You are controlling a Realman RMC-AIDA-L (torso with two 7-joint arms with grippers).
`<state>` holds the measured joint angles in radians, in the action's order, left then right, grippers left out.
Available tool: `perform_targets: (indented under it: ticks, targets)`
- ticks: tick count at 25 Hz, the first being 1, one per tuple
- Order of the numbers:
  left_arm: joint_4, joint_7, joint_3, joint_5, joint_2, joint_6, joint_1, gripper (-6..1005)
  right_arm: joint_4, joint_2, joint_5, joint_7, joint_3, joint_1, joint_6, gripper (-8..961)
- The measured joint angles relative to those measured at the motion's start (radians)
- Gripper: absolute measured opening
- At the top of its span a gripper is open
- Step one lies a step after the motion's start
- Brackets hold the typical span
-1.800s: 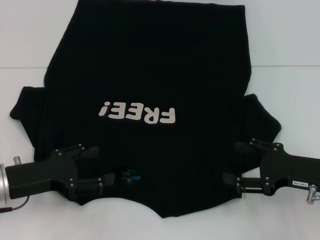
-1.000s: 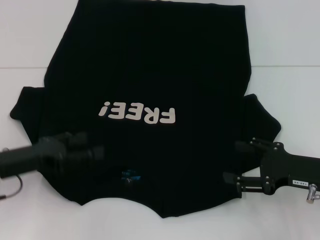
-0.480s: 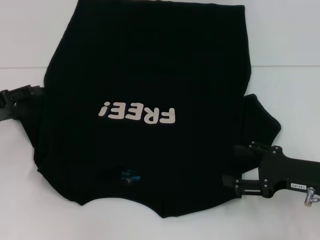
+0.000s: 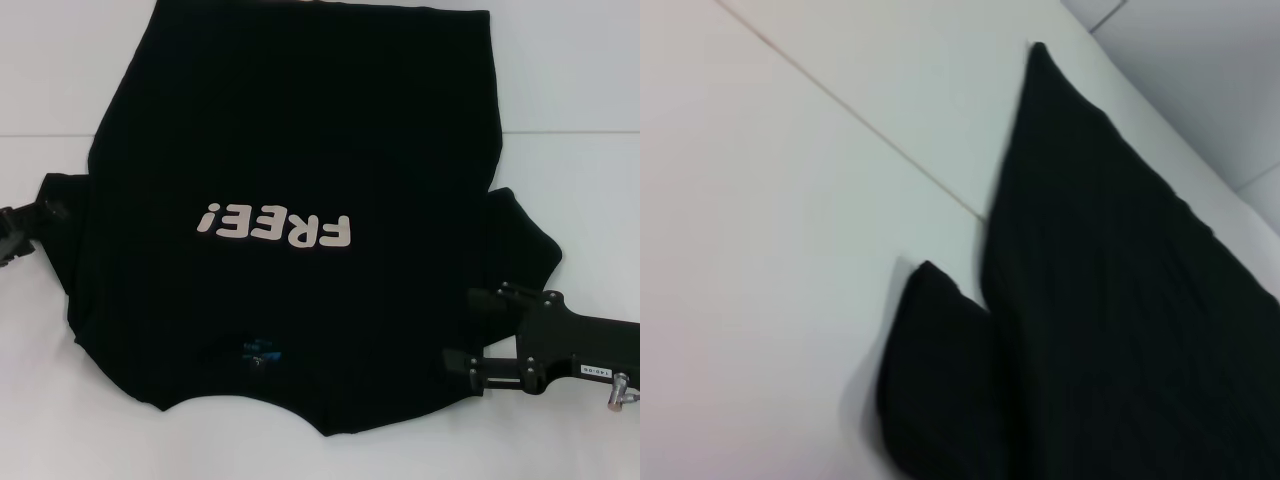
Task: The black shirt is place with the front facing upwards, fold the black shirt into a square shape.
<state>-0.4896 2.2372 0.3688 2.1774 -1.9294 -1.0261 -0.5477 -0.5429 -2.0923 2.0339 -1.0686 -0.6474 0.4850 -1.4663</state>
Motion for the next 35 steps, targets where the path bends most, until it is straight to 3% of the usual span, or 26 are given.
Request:
perform_targets:
  ticks: [13, 23, 35]
  targets:
    - [0.018, -0.027, 0.028, 0.001, -0.037, 0.133, -0.03, 873, 0.0, 0.0, -0.002, -0.003, 0.0, 0.001, -0.006, 924]
    - [0.028, -0.027, 0.029, 0.001, -0.041, 0.151, -0.026, 873, 0.0, 0.0, -0.004, -0.004, 0.0, 0.0, -0.009, 924]
    - [0.03, -0.049, 0.036, 0.001, -0.064, 0.178, -0.05, 873, 0.0, 0.0, -0.003, -0.004, 0.0, -0.001, -0.014, 924]
